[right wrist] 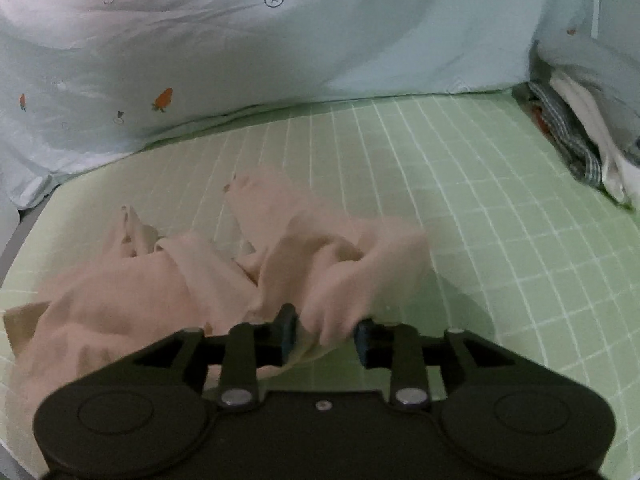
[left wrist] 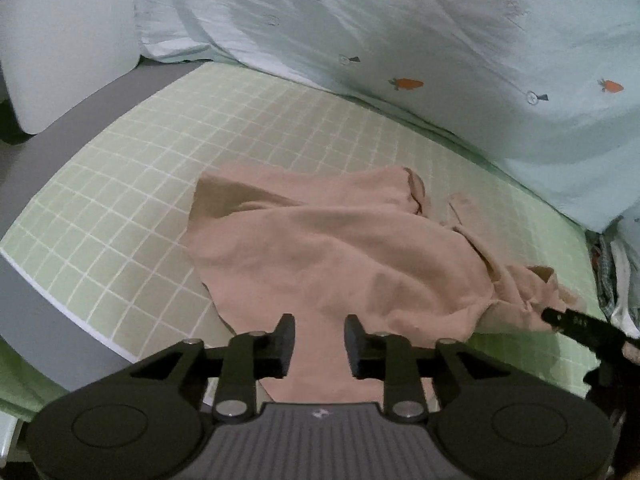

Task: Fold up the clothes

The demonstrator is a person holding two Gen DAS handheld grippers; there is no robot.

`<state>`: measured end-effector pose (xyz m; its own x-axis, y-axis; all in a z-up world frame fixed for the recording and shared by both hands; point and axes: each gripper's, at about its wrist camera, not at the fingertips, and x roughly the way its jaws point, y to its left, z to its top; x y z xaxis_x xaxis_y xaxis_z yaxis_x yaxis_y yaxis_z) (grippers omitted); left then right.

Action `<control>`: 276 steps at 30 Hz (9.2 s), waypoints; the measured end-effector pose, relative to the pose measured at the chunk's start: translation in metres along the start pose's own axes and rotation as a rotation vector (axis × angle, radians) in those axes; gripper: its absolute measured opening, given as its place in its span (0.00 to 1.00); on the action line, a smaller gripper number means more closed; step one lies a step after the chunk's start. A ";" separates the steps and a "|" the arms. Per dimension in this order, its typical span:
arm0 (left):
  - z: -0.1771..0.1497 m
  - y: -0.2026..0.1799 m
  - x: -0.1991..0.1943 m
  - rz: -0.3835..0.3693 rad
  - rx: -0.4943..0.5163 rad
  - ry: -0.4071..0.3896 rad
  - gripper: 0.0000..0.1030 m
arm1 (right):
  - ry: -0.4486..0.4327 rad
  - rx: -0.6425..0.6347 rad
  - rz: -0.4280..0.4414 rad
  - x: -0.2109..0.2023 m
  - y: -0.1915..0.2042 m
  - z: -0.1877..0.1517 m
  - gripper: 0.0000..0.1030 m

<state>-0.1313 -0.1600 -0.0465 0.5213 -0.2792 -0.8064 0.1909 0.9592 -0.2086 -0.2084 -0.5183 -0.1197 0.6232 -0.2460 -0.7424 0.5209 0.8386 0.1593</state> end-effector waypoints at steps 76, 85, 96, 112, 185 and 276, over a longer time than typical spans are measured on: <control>0.184 0.122 0.155 0.275 -0.304 -0.030 0.20 | 0.038 -0.045 -0.504 0.099 -0.037 0.079 0.25; 0.195 0.122 0.156 0.155 -0.229 -0.065 0.59 | -0.027 -0.053 -0.130 0.124 0.036 0.093 0.74; 0.196 0.119 0.209 0.045 -0.300 0.072 0.18 | 0.150 -0.206 0.021 0.211 0.093 0.114 0.56; 0.282 0.108 0.198 0.221 -0.118 -0.176 0.18 | -0.139 -0.172 -0.191 0.180 0.070 0.180 0.22; 0.159 0.183 0.209 0.166 0.114 0.136 0.05 | 0.231 -0.168 -0.185 0.081 0.194 -0.038 0.98; 0.162 0.268 0.213 0.147 -0.447 0.041 0.69 | 0.170 -0.261 0.123 0.151 0.272 0.035 0.12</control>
<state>0.1657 0.0306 -0.1842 0.4807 -0.1451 -0.8648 -0.2644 0.9163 -0.3007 0.0478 -0.3444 -0.1664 0.5546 -0.0687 -0.8292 0.2670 0.9586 0.0992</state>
